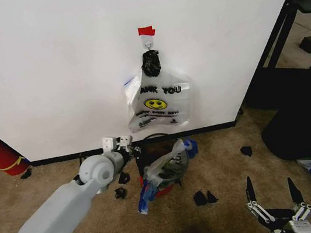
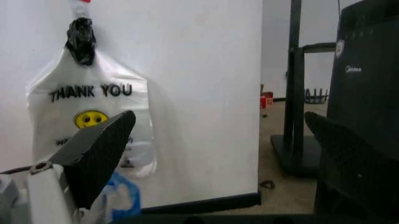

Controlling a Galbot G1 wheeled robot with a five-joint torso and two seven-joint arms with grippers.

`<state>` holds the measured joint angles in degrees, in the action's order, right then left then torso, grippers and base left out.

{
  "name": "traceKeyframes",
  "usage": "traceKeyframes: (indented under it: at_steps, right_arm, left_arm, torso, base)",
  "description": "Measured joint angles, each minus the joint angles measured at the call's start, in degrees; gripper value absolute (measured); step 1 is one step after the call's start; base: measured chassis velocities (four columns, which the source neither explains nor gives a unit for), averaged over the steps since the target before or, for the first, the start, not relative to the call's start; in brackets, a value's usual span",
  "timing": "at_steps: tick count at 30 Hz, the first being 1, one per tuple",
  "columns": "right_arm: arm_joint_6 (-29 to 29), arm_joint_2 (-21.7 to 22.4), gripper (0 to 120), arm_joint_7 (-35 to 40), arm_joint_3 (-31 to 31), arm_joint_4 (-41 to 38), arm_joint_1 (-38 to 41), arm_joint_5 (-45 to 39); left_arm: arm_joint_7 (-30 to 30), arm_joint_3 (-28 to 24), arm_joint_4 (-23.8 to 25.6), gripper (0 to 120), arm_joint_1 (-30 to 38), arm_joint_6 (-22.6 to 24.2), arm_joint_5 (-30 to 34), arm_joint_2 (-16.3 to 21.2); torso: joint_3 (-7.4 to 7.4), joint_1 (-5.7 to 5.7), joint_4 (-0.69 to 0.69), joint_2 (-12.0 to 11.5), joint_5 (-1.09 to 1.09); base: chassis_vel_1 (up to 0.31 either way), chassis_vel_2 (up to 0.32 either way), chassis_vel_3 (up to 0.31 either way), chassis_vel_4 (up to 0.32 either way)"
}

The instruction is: Pick up the garbage bag from the wall and place it over the trash bin.

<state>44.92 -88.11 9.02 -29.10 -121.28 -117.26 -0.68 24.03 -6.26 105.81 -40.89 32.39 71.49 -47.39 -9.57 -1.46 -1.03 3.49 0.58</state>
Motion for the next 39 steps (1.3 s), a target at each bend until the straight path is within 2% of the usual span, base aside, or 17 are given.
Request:
traceKeyframes:
  at_steps: [1,3,4,7,9,12,19,23,34,38,39]
  right_arm:
    - [0.00,0.00,100,0.00,0.00,0.00,0.00,0.00]
    - [-0.69,0.38,100,0.04,0.05,0.15,0.47,-0.09]
    - [-1.41,0.59,100,0.05,0.12,0.20,0.87,-0.27]
    - [-3.90,1.41,100,0.20,0.49,-0.11,1.88,-0.58]
    - [-4.37,1.65,100,0.30,0.55,-0.24,2.09,-0.55]
    - [-6.05,2.42,100,0.52,0.68,-0.72,2.90,-0.20]
    - [-8.12,3.63,100,1.23,1.05,-1.14,4.14,0.87]
    - [-8.70,4.08,100,1.37,1.12,-1.26,4.54,1.16]
    - [-8.78,4.09,100,1.38,1.64,-1.26,4.80,1.94]
    - [-8.99,4.14,100,1.53,1.87,-1.86,4.62,2.23]
    - [-8.99,4.14,100,1.53,1.87,-1.86,4.62,2.23]
  left_arm:
    - [0.00,0.00,0.00,4,0.00,0.00,0.00,0.00]
    - [7.32,4.38,4.67,4,-5.72,-0.55,6.05,0.11]
    - [11.45,6.43,6.94,4,-8.80,-1.56,8.92,-0.24]
    - [18.04,11.10,10.64,4,-16.17,-6.60,11.72,-2.97]
    - [18.96,11.60,11.17,4,-17.21,-7.61,11.90,-3.71]
    - [22.05,12.46,12.73,4,-19.36,-11.67,11.59,-6.42]
    - [24.51,13.18,12.82,4,-22.02,-20.42,6.38,-12.19]
    - [24.72,12.56,12.65,3,-24.72,-23.43,3.48,-13.16]
    - [23.53,11.28,11.46,4,-27.14,-25.26,-0.39,-13.03]
    - [23.53,11.95,12.46,21,-27.43,-24.21,-1.66,-11.73]
    - [23.53,11.95,12.46,21,-27.43,-24.21,-1.66,-11.73]
  torso:
    - [0.00,0.00,0.00,0.00,0.00]
    - [0.00,0.00,0.00,0.00,0.00]
    - [0.00,0.00,0.01,0.00,0.00]
    - [0.00,0.00,0.01,0.00,0.01]
    - [0.00,0.00,0.01,0.00,0.01]
    - [0.00,0.00,0.00,0.00,0.00]
    - [0.00,0.00,-0.01,0.00,0.00]
    - [0.00,0.00,0.00,0.00,0.00]
    - [0.00,0.00,-0.01,0.00,0.01]
    - [0.00,0.00,-0.01,0.00,0.00]
    - [0.00,0.00,-0.01,0.00,0.00]
  base:
    - [0.000,0.000,0.000,0.000]
    - [0.000,0.000,0.000,0.000]
    - [0.000,0.000,0.000,0.000]
    - [0.000,0.000,0.000,0.000]
    - [0.000,0.000,0.000,0.000]
    - [0.000,0.000,0.000,0.000]
    - [0.000,0.000,0.000,0.000]
    - [0.000,0.000,0.000,0.000]
    - [0.000,0.000,0.000,0.000]
    - [0.000,0.000,0.000,0.000]
    - [0.000,0.000,0.000,0.000]
